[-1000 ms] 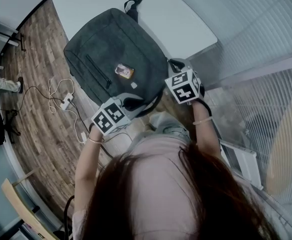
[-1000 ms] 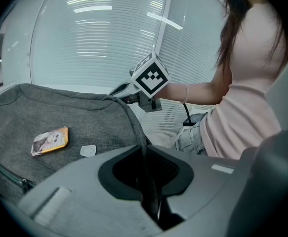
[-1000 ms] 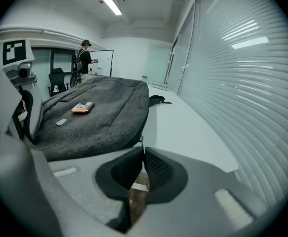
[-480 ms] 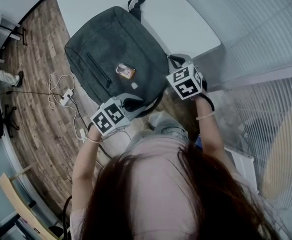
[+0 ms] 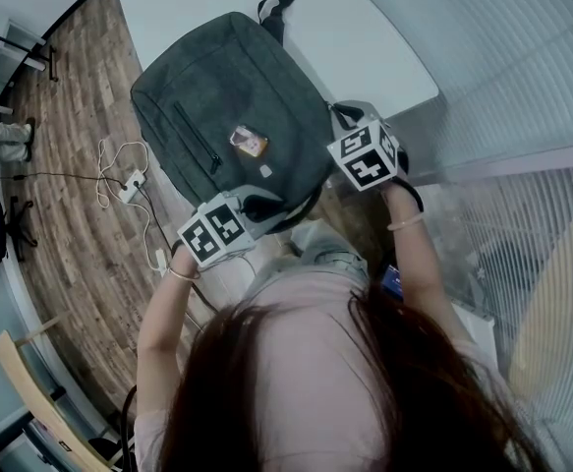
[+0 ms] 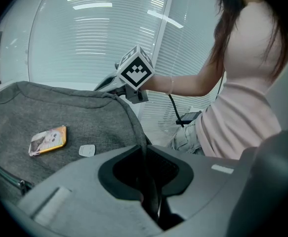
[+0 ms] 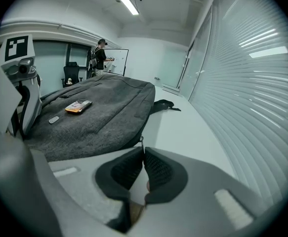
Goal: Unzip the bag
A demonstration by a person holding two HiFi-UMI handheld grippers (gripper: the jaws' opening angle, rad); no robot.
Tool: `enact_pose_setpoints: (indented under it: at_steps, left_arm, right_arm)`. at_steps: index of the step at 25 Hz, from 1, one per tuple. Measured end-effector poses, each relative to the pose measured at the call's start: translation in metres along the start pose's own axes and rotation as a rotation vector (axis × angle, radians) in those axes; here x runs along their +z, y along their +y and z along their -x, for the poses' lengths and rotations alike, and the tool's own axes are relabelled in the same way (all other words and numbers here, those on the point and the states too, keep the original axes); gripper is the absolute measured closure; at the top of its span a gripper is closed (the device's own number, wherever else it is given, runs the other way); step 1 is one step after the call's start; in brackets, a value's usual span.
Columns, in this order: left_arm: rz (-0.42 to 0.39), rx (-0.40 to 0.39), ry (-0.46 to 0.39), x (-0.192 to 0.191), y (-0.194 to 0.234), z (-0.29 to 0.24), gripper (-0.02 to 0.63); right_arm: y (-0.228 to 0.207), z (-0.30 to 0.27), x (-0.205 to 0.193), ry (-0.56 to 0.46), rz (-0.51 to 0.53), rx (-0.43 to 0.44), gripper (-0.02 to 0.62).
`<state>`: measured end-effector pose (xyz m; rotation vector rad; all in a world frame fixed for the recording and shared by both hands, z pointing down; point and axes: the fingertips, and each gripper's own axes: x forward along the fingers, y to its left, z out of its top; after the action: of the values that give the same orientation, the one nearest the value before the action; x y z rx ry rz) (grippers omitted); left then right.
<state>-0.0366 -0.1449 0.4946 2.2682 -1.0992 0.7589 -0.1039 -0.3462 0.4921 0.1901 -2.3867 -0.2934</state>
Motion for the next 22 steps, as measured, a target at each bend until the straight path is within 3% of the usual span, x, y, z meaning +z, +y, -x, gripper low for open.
enact_pose_setpoints:
  at_steps: [22]
  left_arm:
    - [-0.014,-0.005,0.008,0.0,0.004,-0.004,0.566]
  right_arm:
    - [-0.012,-0.027,0.017,-0.015,0.069,0.03,0.578]
